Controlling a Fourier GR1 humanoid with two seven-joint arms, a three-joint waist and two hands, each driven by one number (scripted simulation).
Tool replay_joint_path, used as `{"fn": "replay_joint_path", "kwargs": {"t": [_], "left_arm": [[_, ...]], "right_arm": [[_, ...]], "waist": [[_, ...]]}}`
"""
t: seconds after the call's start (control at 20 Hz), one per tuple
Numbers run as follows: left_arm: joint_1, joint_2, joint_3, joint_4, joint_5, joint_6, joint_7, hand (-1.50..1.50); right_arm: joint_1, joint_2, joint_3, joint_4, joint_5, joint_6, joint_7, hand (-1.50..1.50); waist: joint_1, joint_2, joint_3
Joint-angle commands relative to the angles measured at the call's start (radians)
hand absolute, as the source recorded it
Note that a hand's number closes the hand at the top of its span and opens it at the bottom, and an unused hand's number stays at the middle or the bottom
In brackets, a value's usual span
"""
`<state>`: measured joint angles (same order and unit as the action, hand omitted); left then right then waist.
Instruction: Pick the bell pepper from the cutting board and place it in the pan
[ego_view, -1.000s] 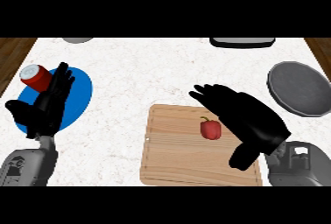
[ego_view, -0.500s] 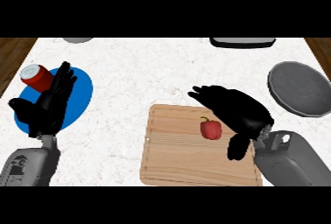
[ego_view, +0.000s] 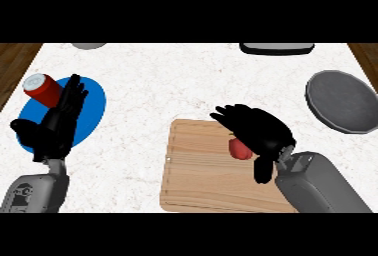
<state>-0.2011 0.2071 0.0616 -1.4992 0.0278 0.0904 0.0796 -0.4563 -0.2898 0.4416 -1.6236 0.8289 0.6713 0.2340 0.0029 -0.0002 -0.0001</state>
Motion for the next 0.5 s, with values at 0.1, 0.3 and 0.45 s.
{"fn": "replay_joint_path", "kwargs": {"t": [0.1, 0.3, 0.45], "left_arm": [[-0.085, 0.015, 0.044, 0.058, 0.019, -0.011, 0.025, 0.0], [0.003, 0.017, 0.062, 0.077, 0.032, -0.052, -0.07, 0.0], [-0.028, -0.014, 0.024, 0.008, -0.007, -0.009, 0.026, 0.0]], "right_arm": [[0.009, 0.011, 0.099, 0.081, 0.16, -0.053, 0.015, -1.5], [-0.016, -0.022, 0.047, 0.06, 0.163, 0.062, 0.007, -1.5], [0.0, 0.005, 0.043, 0.148, 0.22, -0.01, -0.048, -1.5]], "waist": [[-0.001, 0.002, 0.0], [-0.001, 0.0, 0.0], [0.0, 0.001, 0.0]]}}
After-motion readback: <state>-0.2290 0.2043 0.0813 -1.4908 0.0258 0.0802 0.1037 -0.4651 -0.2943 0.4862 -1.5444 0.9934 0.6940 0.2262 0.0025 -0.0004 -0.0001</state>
